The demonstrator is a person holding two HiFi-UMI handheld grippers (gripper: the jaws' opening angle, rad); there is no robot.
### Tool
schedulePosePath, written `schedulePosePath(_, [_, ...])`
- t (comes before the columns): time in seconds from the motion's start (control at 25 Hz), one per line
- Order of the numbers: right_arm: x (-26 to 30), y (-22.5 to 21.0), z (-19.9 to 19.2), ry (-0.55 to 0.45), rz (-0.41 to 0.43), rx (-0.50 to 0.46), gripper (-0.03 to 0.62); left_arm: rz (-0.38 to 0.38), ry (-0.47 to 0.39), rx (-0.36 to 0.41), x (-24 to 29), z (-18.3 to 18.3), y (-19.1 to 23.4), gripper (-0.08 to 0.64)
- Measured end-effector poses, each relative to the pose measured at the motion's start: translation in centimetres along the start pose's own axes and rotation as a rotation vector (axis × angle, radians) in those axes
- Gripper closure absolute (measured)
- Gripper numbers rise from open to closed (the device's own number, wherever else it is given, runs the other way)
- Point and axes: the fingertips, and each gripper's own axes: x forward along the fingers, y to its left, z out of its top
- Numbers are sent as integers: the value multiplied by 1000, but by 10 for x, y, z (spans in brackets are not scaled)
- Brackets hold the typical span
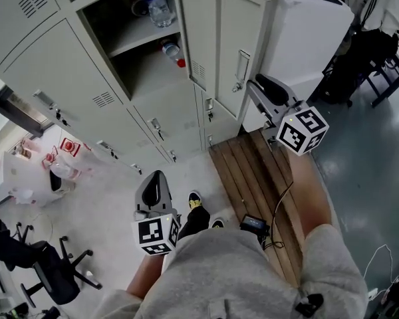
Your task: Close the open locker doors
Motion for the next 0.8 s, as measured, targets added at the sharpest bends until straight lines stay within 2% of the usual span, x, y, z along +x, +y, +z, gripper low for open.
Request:
schedulePosePath(0.16, [6,-2,-4,12,8,-7,456,15,0,-3,-1,0,8,554])
schedulePosePath(0.32, [8,4,-5,20,32,-35,491,14,-1,-1,0,1,9,554])
schedulePosePath(0.56, [15,32,-7,31,94,-62,497,10,9,-9,-4,-5,6,554])
schedulePosePath(0.8, [24,69,-10,25,165,-79,497,42,16,-20,-17,-10,13,554])
